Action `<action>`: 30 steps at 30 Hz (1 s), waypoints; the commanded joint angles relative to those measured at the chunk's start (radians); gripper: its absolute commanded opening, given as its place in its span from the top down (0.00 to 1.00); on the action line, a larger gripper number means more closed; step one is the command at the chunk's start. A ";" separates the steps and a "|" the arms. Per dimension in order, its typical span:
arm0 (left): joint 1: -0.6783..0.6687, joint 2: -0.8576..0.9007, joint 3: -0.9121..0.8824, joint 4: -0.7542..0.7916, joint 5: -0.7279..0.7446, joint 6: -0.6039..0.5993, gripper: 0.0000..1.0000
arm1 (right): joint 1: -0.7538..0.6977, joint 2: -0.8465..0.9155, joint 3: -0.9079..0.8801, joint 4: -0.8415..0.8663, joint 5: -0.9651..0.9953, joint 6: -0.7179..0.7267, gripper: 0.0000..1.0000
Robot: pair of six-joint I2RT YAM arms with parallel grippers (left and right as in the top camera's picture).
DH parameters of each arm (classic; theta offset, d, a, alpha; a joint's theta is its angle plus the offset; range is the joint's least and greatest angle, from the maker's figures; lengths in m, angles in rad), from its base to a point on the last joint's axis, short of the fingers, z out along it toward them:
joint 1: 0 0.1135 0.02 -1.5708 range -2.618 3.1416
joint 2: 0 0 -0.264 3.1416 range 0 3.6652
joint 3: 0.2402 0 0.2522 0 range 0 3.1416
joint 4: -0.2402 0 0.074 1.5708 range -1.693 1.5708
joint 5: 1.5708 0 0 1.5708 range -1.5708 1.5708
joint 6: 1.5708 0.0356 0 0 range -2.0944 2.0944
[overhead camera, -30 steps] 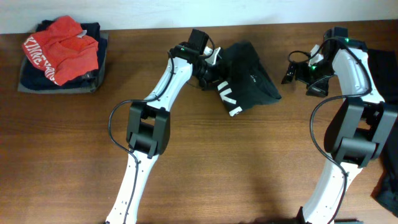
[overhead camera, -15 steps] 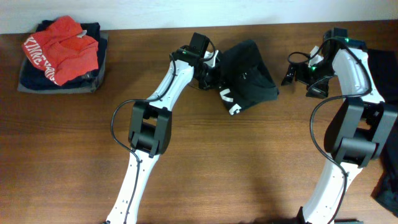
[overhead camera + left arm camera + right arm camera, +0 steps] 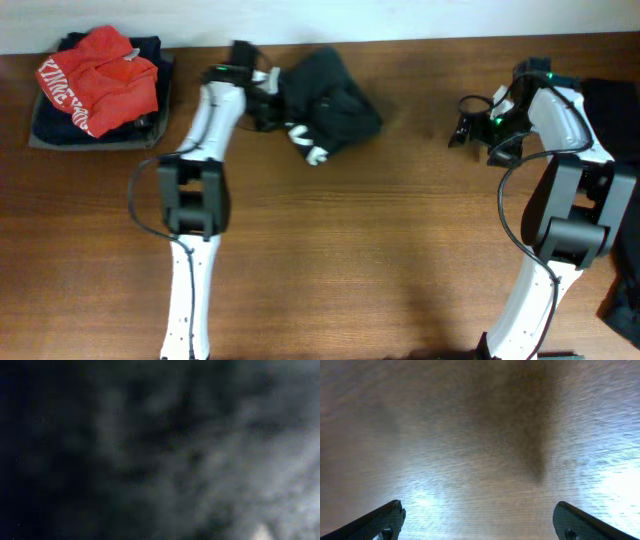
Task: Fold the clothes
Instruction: 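Carry the bundle leftward with the left gripper toward the clothes stack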
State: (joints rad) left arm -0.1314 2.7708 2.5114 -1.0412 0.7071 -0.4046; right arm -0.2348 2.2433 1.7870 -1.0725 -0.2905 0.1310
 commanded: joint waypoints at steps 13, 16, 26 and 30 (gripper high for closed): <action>0.167 -0.011 -0.022 -0.096 -0.177 0.220 0.01 | 0.054 -0.026 -0.271 0.278 -0.051 0.066 0.01; 0.166 -0.006 -0.022 -0.084 -0.183 0.197 0.01 | 0.065 -0.026 -0.276 0.282 -0.050 0.069 0.01; 0.141 0.040 -0.024 -0.014 -0.264 -0.192 0.01 | 0.084 -0.026 -0.276 0.284 -0.070 0.069 0.01; 0.118 0.046 -0.024 0.012 -0.305 -0.213 0.01 | 0.085 -0.026 -0.276 0.283 -0.073 0.069 0.01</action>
State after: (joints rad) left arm 0.0113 2.7125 2.5191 -1.0374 0.5426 -0.5453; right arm -0.1749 2.1559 1.5631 -0.7799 -0.3130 0.1848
